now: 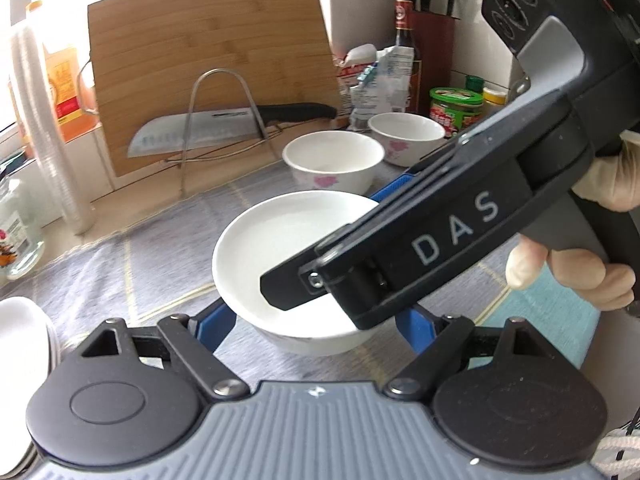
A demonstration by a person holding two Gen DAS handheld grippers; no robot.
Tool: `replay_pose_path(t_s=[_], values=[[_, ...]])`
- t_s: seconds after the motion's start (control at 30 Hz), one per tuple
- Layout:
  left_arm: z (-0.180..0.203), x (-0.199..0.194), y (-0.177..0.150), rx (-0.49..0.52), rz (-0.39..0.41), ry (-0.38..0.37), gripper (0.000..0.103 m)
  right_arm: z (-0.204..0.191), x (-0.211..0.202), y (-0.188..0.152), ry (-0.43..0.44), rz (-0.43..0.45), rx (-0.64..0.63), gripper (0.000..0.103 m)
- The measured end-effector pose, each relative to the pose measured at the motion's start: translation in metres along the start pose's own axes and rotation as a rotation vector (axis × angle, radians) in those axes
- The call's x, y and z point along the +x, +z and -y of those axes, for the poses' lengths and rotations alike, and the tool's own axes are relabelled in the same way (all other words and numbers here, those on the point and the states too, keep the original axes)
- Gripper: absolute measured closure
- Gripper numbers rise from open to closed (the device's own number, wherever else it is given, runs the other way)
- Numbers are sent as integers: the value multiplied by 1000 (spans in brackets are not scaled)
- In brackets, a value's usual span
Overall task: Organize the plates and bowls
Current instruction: 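Lift the white bowl with the right gripper and carry it toward the plate stack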
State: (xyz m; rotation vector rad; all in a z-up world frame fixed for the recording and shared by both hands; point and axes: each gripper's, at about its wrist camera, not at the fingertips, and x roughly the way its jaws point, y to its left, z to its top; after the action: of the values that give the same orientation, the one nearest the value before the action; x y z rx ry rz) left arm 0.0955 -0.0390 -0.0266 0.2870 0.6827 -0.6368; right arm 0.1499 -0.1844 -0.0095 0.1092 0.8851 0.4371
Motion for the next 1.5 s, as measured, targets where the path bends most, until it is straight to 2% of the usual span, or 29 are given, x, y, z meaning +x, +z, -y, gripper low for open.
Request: replay_pose_path(t_s=[0.47, 1.03, 1.5], values=[[-29, -9, -13, -15, -19, 2, 17, -30, 28, 8, 10, -28, -12, 9], [-40, 0, -27, -28, -69, -6, 17, -36, 51, 4, 23, -74, 2, 9], [-42, 3, -31, -40, -71, -9, 16, -37, 56, 4, 25, -80, -4, 9]])
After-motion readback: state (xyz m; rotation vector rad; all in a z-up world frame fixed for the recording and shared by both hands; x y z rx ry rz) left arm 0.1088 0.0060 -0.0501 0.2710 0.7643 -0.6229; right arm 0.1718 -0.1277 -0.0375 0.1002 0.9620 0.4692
